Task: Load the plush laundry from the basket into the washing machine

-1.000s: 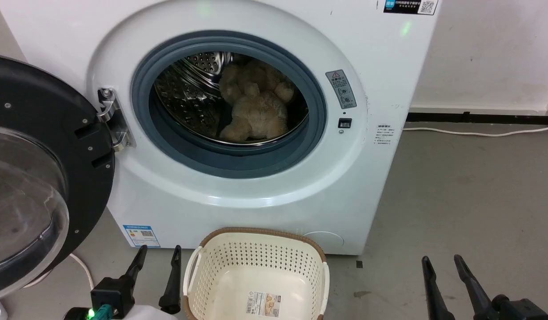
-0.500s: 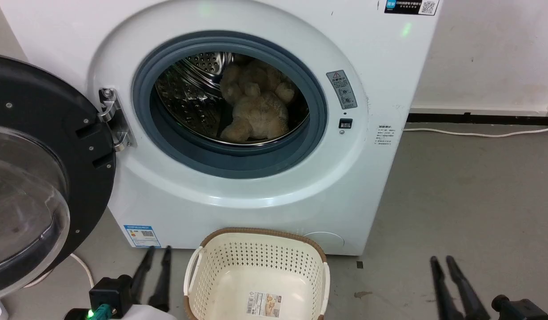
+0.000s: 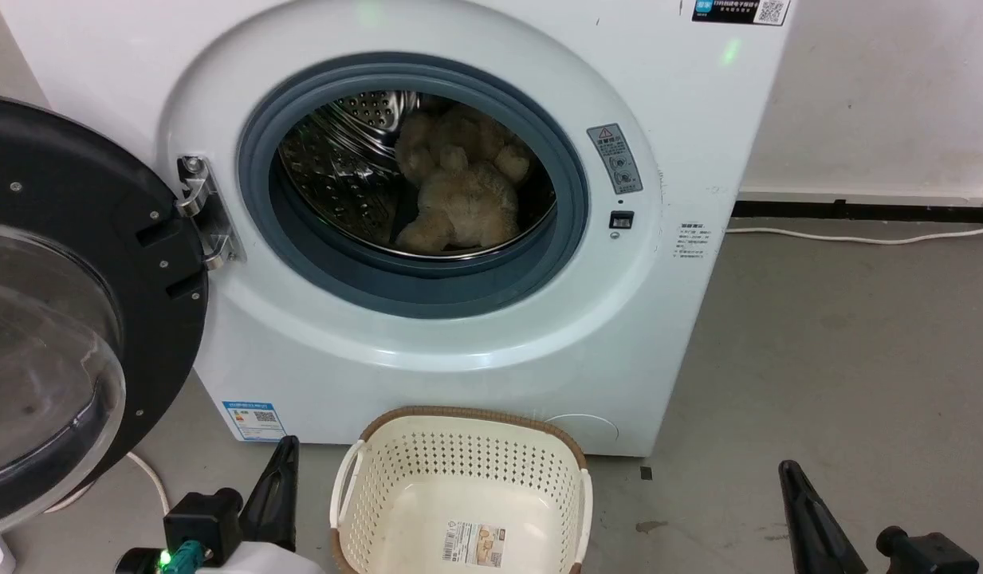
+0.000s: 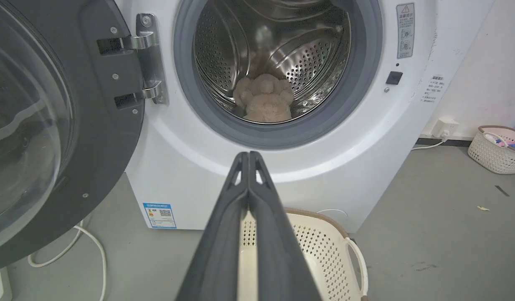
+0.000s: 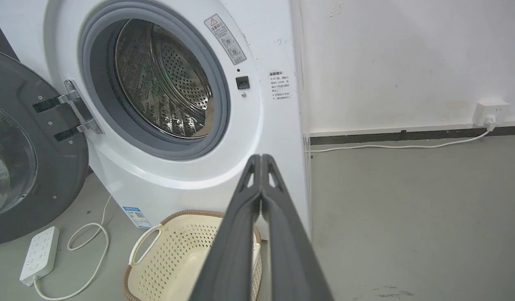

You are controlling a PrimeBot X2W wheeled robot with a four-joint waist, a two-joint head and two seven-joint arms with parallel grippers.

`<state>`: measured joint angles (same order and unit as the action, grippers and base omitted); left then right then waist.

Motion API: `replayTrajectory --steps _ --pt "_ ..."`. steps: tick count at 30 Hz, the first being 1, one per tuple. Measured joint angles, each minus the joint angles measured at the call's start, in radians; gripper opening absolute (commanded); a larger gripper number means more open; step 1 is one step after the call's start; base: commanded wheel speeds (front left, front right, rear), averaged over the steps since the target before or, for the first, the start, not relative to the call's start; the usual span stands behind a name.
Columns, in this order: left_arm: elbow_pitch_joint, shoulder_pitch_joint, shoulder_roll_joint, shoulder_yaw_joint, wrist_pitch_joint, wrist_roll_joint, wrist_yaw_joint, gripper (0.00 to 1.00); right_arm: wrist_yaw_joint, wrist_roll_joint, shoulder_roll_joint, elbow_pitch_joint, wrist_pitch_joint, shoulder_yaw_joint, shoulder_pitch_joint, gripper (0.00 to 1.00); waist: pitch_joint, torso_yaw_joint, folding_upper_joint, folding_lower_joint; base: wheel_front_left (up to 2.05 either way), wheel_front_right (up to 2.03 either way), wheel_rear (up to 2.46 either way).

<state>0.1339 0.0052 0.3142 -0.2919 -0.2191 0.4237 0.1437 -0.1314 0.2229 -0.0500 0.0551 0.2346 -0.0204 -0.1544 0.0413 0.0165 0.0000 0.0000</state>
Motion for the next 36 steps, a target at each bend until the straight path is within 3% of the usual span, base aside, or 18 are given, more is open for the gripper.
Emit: replayTrajectory --steps 36 --pt "-0.041 0.0 -0.085 0.095 0.071 -0.134 -0.045 0.0 0.0 -0.07 0.0 -0.014 -0.076 0.006 0.045 0.0 -0.014 -0.005 0.0 0.0 0.0 0.0 0.0"
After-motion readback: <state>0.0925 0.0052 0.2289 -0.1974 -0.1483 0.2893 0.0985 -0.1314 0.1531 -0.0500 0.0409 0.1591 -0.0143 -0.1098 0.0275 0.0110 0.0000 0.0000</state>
